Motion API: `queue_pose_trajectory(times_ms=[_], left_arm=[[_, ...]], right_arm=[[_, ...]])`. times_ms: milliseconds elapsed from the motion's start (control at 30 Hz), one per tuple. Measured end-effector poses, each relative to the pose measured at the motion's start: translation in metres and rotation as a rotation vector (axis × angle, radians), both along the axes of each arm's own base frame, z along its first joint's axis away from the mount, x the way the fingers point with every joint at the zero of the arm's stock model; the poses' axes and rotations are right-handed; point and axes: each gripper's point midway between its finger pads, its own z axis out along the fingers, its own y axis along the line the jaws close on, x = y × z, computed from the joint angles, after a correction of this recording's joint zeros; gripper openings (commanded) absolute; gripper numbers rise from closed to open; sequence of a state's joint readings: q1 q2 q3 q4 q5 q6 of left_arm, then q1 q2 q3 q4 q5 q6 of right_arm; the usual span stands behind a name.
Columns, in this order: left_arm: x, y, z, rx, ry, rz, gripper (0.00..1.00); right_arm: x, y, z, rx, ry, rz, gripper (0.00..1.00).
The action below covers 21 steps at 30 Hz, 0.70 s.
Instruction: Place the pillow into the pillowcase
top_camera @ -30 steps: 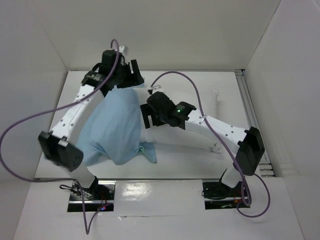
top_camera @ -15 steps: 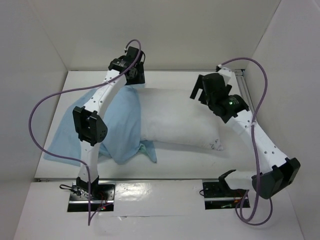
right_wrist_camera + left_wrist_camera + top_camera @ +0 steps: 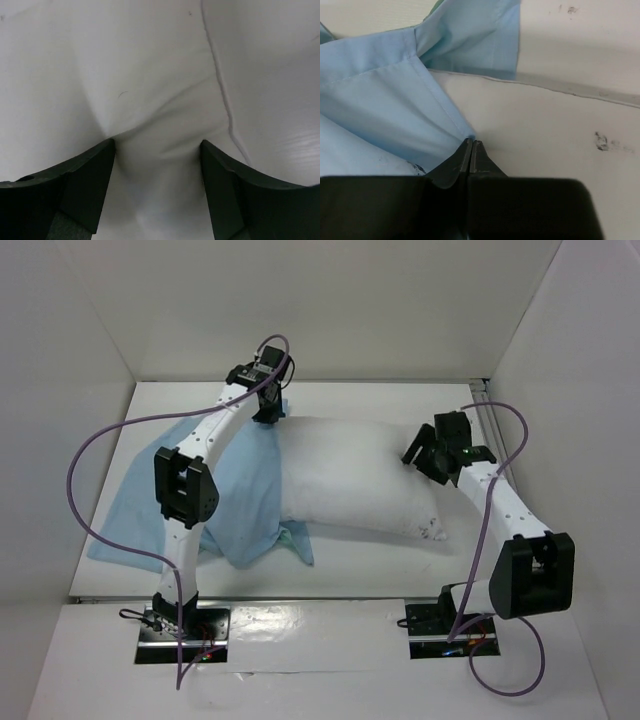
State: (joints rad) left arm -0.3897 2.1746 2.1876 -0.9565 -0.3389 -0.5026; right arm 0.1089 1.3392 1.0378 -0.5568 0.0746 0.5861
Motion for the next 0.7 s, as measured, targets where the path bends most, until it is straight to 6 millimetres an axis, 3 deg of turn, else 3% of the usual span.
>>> queue_pose_trajectory(times_ms=[33,100,200,333,533,700], left_arm=[[0.0,0.0,0.001,0.0,-0.002,-0.001,0.01],[0.001,-0.001,0.006,-0.007,-0.012,-0.003,0.0],[0.002,-0.004,0.018,-0.03,-0.034,-0.014,0.0],[-0.003,-0.006,0.042,-0.073,-0.074,-0.03,0.0],[-0.014,-0.01,0.095,-0.156,-0.17,-0.069,0.0],[-0.02,-0.028,0.104,-0.214,-0.175,-0.138,0.0]], right_arm=[[0.001,0.005,-0.005,0.022,-0.003,0.009,0.36],[0.004,0.015,-0.009,0.057,-0.015,0.03,0.02],[0.011,0.028,-0.005,0.071,-0.062,0.05,0.0],[0.001,0.04,-0.003,0.082,-0.104,0.066,0.0],[-0.01,0.036,0.005,0.065,-0.124,0.042,0.0],[-0.015,0.037,0.003,0.048,-0.113,0.047,0.0]])
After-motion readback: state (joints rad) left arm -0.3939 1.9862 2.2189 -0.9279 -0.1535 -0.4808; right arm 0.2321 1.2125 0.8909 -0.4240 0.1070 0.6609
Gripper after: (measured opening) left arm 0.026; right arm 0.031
